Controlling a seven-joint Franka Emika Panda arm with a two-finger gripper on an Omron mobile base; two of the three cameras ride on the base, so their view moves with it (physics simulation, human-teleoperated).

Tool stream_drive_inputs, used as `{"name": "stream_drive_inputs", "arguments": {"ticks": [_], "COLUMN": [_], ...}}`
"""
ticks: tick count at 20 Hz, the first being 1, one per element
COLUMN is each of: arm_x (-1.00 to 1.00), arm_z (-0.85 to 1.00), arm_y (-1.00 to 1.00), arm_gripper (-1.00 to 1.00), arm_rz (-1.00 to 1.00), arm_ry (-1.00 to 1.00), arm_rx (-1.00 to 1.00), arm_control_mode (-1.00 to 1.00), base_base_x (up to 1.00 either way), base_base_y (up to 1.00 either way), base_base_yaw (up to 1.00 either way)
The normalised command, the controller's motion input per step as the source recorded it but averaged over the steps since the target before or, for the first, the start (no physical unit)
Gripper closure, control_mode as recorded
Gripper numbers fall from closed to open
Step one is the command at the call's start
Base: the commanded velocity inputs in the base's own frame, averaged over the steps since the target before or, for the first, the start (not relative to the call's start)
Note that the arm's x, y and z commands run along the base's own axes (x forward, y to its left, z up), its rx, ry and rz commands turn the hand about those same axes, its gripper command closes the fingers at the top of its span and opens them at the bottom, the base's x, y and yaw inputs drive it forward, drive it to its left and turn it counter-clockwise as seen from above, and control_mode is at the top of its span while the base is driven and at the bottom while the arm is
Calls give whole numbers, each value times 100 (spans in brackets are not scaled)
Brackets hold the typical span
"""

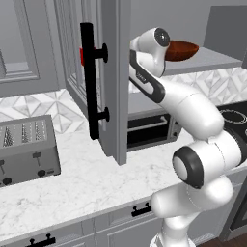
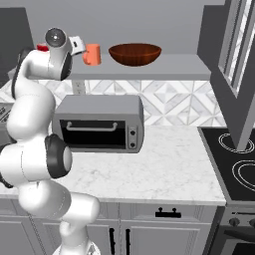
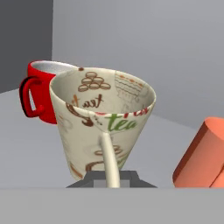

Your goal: Gather all objects into one cabinet and sort the glasses and bowls to opposite sides.

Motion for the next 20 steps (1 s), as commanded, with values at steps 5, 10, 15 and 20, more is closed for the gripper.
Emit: {"name": "stream_drive_inputs", "arguments": {"ticks": [5,10,15,20], "arm_x": [3,0,30,46], "arm_z": [-19,-16,-25,-26], "arm_y": [0,0,2,8], "arm_gripper": [100,100,100,100], "arm_rz": [0,0,0,0], "arm_ry": [1,0,0,1], "arm_rx": [-2,0,0,0], "arm_control_mode": [-100,-100,-100,-100], "base_base_x": [0,0,0,0], "base_base_y": [0,0,0,0], "base_base_yaw": [0,0,0,0]}}
